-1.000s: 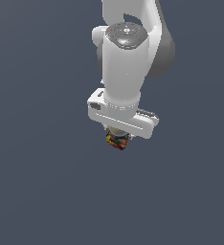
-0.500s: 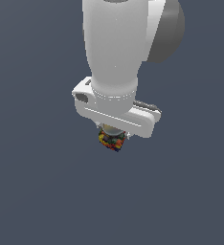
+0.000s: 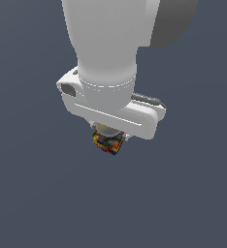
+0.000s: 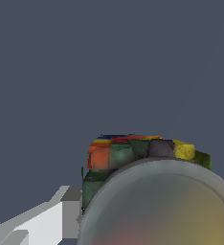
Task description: Pick up the object and move it to a goal position.
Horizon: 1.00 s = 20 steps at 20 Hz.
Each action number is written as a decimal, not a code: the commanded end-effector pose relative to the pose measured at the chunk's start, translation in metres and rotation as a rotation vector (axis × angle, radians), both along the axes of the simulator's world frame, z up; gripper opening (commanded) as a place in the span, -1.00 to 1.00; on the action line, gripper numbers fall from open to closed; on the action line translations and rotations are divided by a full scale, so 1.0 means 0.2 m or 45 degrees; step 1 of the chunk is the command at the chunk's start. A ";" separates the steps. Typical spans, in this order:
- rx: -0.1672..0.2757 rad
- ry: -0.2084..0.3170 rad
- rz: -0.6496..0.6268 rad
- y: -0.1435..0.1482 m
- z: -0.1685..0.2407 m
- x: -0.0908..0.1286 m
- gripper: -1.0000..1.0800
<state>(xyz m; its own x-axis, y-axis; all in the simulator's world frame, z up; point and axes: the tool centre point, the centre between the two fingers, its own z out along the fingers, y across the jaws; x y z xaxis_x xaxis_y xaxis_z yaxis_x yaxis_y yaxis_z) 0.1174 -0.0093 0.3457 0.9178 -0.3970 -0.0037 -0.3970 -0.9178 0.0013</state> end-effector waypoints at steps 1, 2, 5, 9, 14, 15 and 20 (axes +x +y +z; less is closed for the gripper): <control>0.000 -0.005 0.000 -0.01 0.05 0.02 -1.00; 0.000 -0.005 0.000 -0.02 0.06 0.03 -1.00; 0.000 -0.005 0.000 -0.03 0.10 0.06 -1.00; 0.000 -0.005 0.000 -0.04 0.14 0.08 -1.00; 0.000 -0.005 0.000 -0.05 0.16 0.10 -1.00; 0.000 -0.005 0.000 -0.05 0.16 0.10 -1.00; 0.000 -0.005 0.000 -0.05 0.17 0.11 -1.00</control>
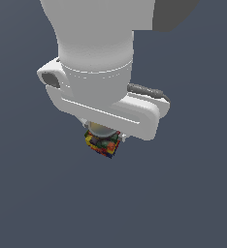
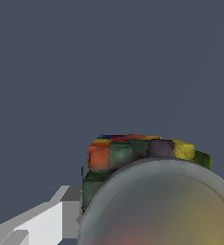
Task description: Pick up the object and move it to a goal position.
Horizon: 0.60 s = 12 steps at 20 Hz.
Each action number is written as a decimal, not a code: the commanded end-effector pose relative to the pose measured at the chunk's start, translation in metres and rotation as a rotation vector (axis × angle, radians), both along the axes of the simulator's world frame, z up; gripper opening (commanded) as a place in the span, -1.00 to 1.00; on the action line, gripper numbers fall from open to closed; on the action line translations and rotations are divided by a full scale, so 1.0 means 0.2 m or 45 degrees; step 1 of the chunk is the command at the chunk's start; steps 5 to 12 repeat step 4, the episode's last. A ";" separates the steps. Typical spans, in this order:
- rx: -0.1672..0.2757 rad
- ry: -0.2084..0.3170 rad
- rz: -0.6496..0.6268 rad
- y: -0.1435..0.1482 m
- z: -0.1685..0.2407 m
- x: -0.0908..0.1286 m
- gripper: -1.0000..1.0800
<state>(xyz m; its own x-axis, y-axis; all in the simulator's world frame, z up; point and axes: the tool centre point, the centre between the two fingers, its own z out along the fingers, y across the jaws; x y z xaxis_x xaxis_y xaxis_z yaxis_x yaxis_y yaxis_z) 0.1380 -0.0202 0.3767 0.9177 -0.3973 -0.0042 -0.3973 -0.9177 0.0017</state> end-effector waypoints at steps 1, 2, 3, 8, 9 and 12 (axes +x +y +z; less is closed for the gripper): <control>0.000 -0.006 0.000 0.00 0.02 0.00 -1.00; 0.000 -0.006 0.000 0.00 0.02 0.00 -1.00; 0.000 -0.006 0.000 0.00 0.02 0.00 -1.00; 0.000 -0.006 0.000 0.00 0.02 0.00 -1.00; 0.000 -0.006 0.000 0.00 0.02 0.00 -1.00; 0.000 -0.006 0.000 0.00 0.02 0.00 -1.00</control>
